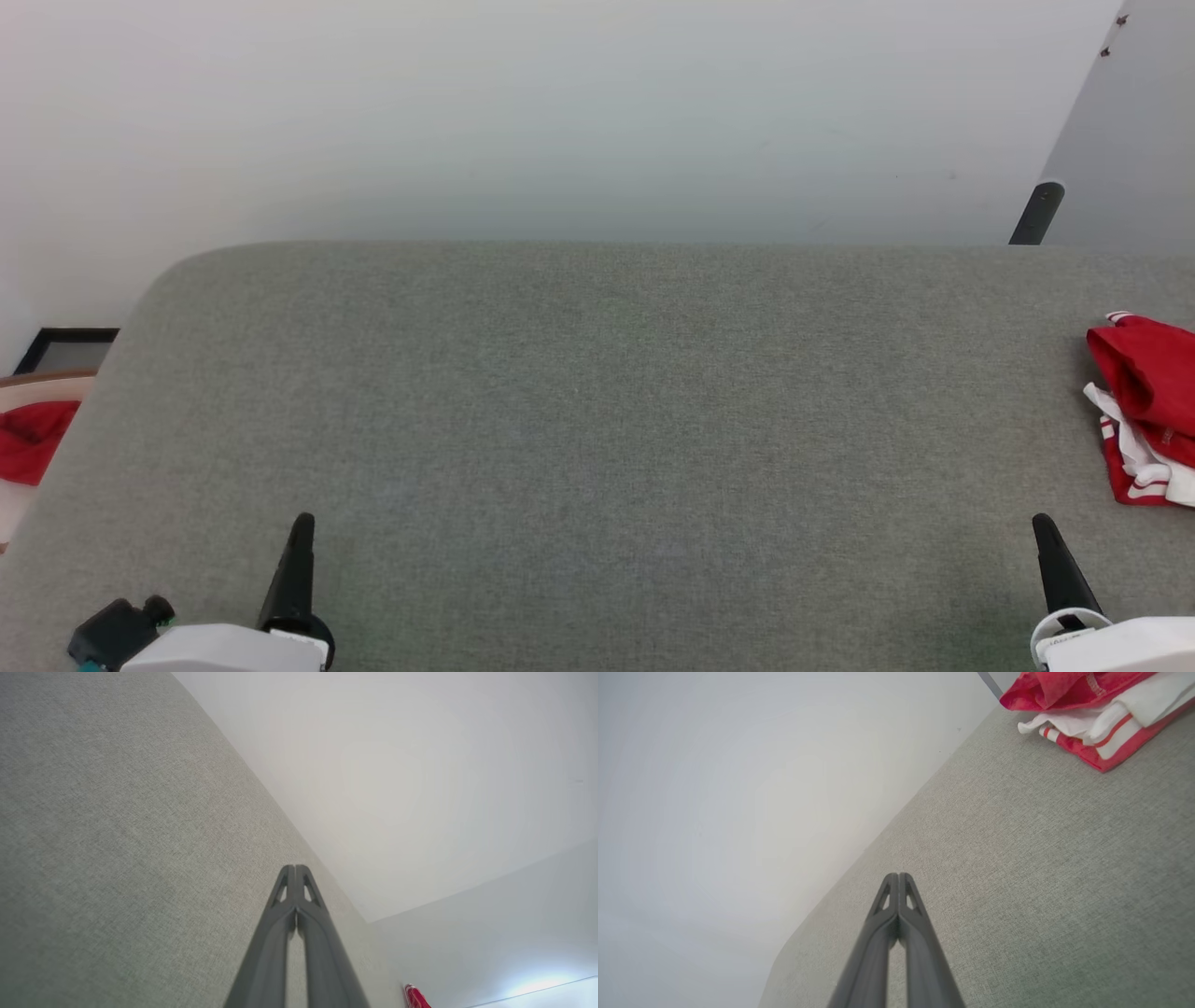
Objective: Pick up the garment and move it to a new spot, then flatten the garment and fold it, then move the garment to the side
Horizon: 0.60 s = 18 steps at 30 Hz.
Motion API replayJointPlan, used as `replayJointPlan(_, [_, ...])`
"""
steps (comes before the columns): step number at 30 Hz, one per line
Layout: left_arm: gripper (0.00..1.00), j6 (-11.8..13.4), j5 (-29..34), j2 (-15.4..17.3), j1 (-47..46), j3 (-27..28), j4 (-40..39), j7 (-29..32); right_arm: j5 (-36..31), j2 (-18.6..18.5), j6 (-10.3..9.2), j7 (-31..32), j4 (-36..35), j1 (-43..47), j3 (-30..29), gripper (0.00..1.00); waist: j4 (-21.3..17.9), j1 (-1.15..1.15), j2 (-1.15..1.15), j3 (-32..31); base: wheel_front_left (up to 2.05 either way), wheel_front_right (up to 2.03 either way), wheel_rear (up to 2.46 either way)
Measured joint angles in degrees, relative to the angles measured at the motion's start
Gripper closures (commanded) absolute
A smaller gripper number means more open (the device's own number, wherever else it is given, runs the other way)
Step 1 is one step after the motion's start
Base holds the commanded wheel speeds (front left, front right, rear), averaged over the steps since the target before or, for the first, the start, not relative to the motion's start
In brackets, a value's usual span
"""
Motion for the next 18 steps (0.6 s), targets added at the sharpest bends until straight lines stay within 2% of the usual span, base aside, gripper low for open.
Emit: replayJointPlan(18, [1.00, 0.0, -8.5, -1.7, -1.4, 1.0, 0.4, 2.8, 10.7, 1.2, -0.01, 2.5, 0.0, -1.6, -0.4, 1.00, -0.5, 0.00, 0.00, 0.4, 0.00, 0.00, 0.00])
